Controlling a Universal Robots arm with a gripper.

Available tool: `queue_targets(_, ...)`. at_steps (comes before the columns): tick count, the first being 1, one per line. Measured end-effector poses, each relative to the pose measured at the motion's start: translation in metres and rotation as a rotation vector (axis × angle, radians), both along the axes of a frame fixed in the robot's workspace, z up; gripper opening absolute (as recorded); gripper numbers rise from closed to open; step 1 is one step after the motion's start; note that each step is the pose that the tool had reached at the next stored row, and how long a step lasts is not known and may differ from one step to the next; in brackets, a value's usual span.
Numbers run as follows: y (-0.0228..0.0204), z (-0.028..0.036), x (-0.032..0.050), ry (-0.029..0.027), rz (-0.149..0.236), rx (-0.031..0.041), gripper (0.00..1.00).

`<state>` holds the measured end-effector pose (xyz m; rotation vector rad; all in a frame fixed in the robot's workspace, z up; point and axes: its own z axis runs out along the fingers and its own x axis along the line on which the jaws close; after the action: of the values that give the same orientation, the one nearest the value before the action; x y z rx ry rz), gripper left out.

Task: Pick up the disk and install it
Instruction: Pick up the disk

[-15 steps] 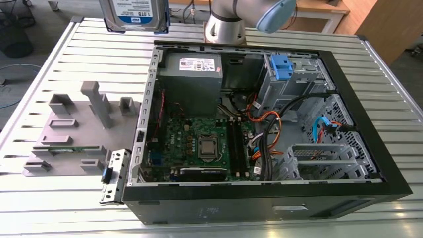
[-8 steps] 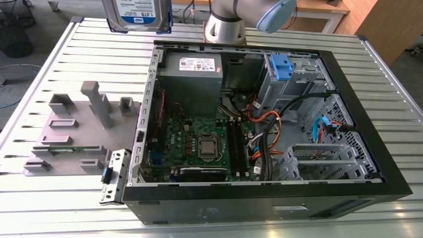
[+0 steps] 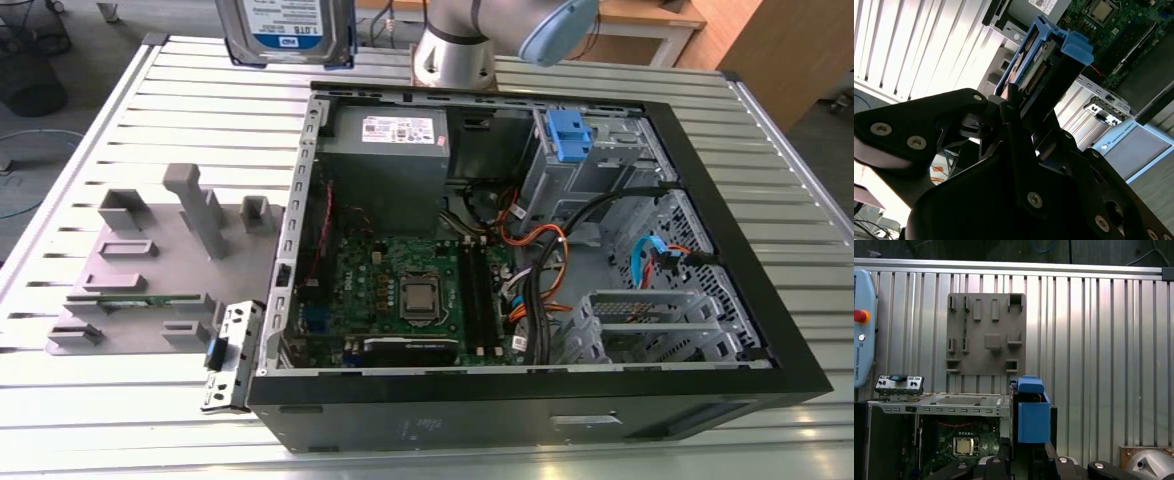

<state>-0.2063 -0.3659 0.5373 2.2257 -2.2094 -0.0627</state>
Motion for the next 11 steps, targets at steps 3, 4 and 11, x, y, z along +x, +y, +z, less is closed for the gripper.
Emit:
queue_targets(3, 0.0, -0.0009, 0.003, 0.0001, 0.0, -0.0001, 0.35)
queue_targets(4, 0.0, -0.0018, 0.0048, 0.0001, 0.0, -0.0002, 0.35)
queue_targets(11, 0.0, -0.005, 0.0233, 0.0, 0.0, -0.0006, 0.35)
